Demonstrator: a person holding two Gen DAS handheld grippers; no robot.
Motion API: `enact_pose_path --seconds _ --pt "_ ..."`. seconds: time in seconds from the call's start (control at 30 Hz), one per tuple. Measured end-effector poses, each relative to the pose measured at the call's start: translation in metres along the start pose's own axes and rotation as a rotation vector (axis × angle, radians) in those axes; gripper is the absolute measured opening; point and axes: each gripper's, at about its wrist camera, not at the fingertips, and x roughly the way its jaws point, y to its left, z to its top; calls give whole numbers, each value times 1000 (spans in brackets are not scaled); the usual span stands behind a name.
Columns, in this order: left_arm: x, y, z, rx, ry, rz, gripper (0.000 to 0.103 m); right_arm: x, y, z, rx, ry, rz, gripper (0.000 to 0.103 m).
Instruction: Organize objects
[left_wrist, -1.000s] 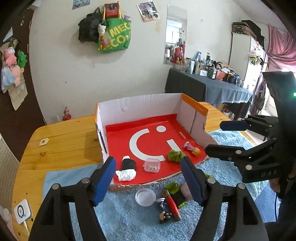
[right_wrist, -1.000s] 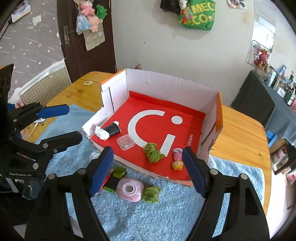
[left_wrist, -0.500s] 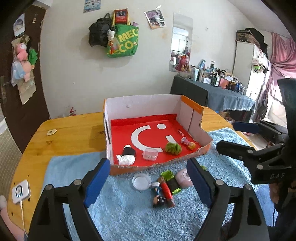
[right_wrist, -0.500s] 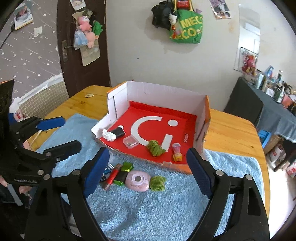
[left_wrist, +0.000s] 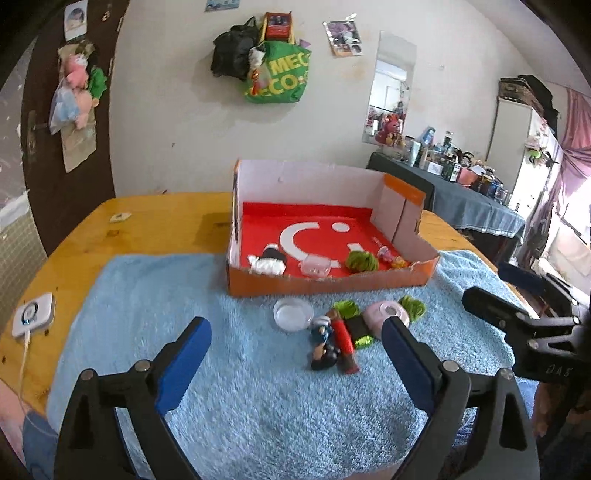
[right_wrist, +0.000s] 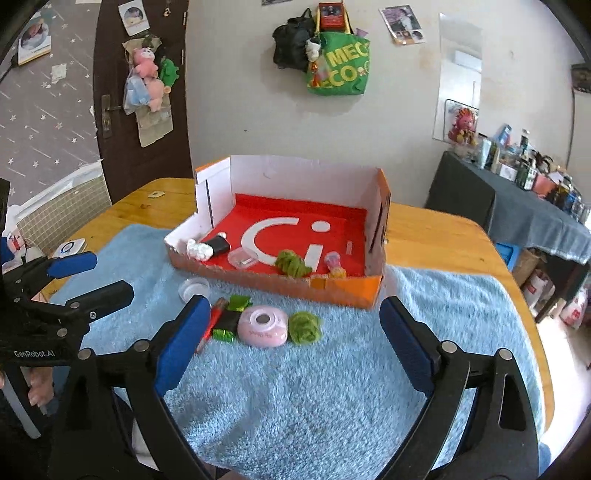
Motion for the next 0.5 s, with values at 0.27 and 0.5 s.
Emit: enact_pose_path --seconds 0.27,0.5 --pt "14 -3 -24 -13 38 27 98 14 -2 -29 32 44 -29 94" --pt "22 -6 -34 -12 71 25 98 23 -3 -44 46 76 -28 94"
